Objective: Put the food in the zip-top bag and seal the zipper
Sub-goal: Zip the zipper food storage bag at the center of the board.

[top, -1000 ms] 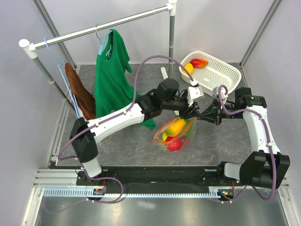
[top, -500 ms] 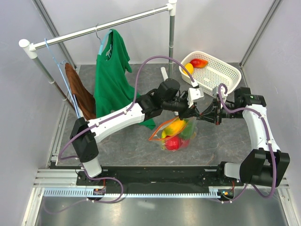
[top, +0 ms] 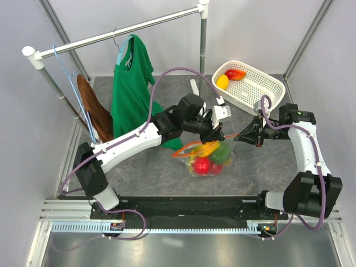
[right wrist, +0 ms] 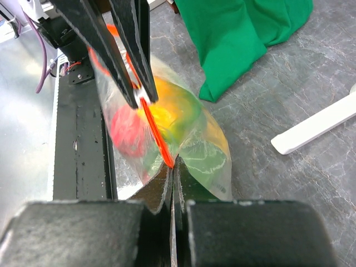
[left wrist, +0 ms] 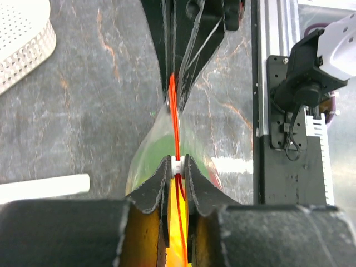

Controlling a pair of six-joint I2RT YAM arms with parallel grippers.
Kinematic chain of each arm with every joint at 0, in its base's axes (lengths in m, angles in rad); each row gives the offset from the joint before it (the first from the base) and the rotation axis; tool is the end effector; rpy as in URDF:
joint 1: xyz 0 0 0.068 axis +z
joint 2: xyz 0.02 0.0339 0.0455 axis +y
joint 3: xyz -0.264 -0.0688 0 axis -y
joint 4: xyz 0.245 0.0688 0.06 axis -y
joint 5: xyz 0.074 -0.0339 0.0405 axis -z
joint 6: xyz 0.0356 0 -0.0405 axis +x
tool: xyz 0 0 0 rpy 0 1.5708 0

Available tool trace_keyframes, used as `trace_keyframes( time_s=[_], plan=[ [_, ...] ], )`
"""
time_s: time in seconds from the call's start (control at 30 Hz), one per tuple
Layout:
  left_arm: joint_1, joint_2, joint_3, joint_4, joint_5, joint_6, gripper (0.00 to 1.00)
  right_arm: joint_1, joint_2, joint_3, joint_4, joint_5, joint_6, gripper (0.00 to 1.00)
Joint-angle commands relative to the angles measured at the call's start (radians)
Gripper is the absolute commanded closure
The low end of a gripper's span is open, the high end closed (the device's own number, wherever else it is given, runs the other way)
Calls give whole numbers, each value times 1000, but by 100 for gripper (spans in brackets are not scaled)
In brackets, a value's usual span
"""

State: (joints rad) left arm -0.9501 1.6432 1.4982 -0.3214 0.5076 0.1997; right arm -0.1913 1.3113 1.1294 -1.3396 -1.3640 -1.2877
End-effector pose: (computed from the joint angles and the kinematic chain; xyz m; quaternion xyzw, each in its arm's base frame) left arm 0.2093 -0.3225 0.3535 0.5586 0.6200 -0.3850 0.3941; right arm 0.2109 -0.0054 0.3021 -0.4177 0.6543 0.4527 0.4388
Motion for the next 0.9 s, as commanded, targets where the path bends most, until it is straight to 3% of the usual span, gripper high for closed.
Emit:
trace_keyframes(
  time_s=[0.0,0.87],
  plan=[
    [17,-82,-26,-94,6,24,96,-25,8,33,-1,-49,-59,100],
    [125,-424,-309,-364,-83,132,97,-86,-1,15,-26,-26,-119,100]
  ],
)
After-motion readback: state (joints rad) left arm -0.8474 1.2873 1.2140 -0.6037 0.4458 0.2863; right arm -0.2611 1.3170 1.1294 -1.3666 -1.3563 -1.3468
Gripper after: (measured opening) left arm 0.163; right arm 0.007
